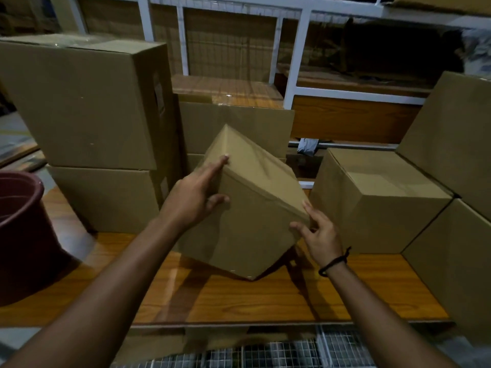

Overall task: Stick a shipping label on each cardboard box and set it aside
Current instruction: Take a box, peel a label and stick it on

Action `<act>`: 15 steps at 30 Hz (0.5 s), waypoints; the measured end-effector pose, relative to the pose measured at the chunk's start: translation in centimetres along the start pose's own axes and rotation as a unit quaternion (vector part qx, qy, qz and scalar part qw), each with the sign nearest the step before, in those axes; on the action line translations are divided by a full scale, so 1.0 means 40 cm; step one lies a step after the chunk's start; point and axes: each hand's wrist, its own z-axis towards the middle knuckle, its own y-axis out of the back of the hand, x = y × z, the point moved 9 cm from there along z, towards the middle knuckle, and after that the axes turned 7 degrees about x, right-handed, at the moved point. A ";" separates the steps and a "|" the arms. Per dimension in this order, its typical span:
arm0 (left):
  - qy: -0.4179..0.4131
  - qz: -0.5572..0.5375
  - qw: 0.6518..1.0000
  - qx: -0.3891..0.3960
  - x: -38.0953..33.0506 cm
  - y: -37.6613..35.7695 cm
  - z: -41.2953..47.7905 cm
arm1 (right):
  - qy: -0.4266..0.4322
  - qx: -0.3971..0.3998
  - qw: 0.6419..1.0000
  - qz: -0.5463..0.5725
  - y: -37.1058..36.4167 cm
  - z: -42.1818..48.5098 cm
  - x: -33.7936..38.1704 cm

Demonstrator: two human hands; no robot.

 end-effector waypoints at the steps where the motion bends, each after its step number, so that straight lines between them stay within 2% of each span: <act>1: 0.015 -0.025 1.000 -0.008 0.014 -0.007 -0.013 | 0.020 -0.015 0.999 -0.020 0.026 0.009 0.020; 8: 0.168 -0.198 0.965 -0.020 0.117 -0.170 -0.131 | 0.063 -0.011 0.985 -0.161 0.063 0.021 0.044; 15: 0.195 -0.189 0.962 -0.022 0.143 -0.221 -0.174 | 0.049 0.000 0.987 -0.153 0.031 -0.001 0.005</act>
